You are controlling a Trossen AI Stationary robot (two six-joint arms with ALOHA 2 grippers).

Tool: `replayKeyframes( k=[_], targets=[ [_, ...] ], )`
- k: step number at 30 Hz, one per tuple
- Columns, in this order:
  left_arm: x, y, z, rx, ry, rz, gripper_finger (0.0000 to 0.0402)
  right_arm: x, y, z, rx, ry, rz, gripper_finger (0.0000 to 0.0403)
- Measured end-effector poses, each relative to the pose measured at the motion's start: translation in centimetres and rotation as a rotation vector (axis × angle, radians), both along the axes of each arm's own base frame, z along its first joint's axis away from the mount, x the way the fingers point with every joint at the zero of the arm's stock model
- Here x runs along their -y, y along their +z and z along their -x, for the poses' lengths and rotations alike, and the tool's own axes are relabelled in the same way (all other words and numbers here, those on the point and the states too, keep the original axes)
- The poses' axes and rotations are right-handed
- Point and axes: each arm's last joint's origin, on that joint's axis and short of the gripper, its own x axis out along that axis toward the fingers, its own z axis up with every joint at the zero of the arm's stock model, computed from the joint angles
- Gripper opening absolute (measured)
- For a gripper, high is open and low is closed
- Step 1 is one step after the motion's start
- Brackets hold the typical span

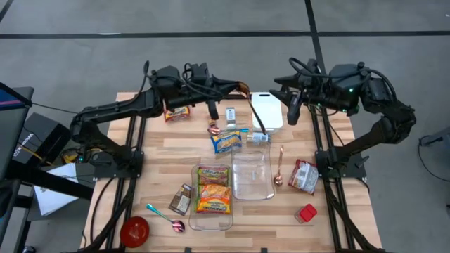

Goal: Pick & Place Food Item
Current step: Put the left gold spoon into the white bin

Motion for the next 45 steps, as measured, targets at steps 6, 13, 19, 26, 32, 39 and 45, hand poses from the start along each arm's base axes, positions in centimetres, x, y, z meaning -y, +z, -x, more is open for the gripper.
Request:
replayKeyframes(
  k=[6, 13, 19, 26, 32, 39, 45],
  targets=[
    [0.4, -0.2, -0.4, -0.006, -0.013, -0.006, 0.0, -0.1, 0.0, -0.9, 0.023, 0.044, -0.014, 0.0232],
    [1.1, -0.6, -1.0, -0.013, -0.037, -0.003, 0.0, -0.3, -1.0, -3.9, -0.01, 0.078, -0.016, 0.0226],
    [1.2, -0.7, -1.1, -0.015, -0.039, -0.001, 0.0, -0.4, -1.3, -4.9, -0.006, 0.113, -0.024, 0.0214],
    [1.5, -0.7, -1.1, -0.02, -0.049, -0.001, 0.0, -0.5, -1.2, -5.3, 0.013, 0.12, -0.017, 0.0208],
    [1.5, -0.7, -1.1, -0.02, -0.049, -0.001, 0.0, 0.0, -1.2, -5.3, 0.016, 0.103, -0.018, 0.0205],
    [1.5, -0.7, -1.1, -0.02, -0.049, -0.001, 0.0, 0.5, -1.8, -6.5, -0.006, 0.086, -0.024, 0.0199],
    [1.6, -0.7, -1.1, -0.021, -0.051, 0.0, 0.0, 0.6, -2.5, -7.4, -0.036, 0.086, -0.033, 0.0191]
  ],
)
